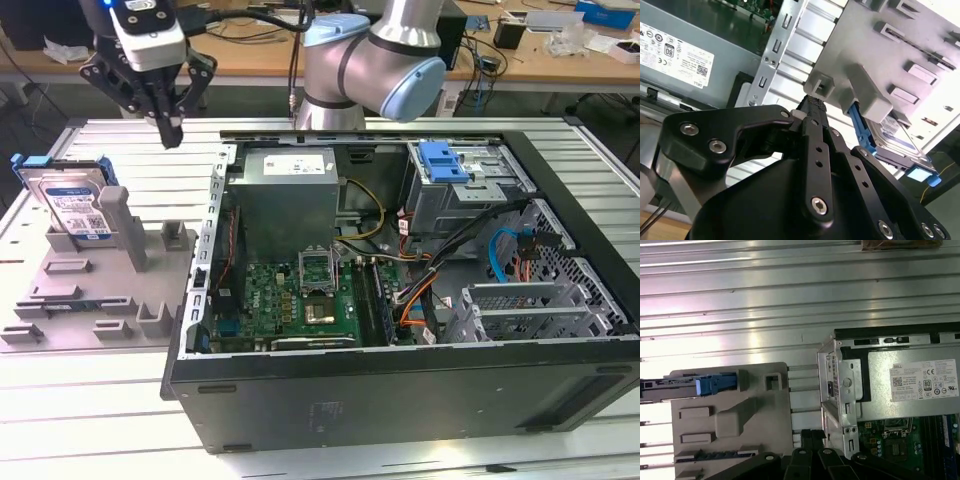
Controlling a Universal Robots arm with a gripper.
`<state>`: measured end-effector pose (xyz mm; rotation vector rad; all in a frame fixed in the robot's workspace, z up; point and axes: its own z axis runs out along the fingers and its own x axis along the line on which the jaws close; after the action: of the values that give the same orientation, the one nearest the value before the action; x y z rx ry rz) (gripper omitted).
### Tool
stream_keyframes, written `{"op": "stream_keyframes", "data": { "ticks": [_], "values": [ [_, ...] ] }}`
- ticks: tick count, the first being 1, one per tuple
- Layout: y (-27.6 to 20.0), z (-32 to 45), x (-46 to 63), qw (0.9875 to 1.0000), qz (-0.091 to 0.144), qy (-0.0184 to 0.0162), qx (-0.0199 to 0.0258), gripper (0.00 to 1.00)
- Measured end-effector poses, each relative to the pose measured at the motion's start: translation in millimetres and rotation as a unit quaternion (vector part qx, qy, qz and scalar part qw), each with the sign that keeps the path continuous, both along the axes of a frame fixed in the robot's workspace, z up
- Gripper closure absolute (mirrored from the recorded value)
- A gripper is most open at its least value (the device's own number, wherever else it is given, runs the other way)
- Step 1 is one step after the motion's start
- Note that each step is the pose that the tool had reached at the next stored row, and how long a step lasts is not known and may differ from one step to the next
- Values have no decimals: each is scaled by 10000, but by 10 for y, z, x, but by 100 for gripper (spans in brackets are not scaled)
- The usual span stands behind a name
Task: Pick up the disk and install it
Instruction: 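Reach for the disk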
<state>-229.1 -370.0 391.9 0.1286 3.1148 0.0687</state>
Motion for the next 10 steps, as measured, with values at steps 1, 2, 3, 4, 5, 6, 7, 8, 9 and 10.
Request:
{"op": "stream_keyframes", "data": {
  "ticks": [1,2,3,4,5,6,7,8,9,10],
  "values": [
    [6,-1,-22,10000,-1,1,0,89],
    [15,-2,-60,10000,-2,1,0,89],
    [21,-3,-83,10000,-4,1,0,89],
    [26,-4,-102,10000,-5,1,0,89],
    [35,-5,-139,10000,-8,2,0,89],
    [40,-6,-160,10000,-9,2,0,89],
    [46,-7,-181,10000,-10,2,0,89],
    [56,-8,-224,10000,-11,2,0,89],
    [69,-9,-280,10000,-15,2,0,89],
    [78,-10,-321,10000,-17,2,0,89]
  ]
}}
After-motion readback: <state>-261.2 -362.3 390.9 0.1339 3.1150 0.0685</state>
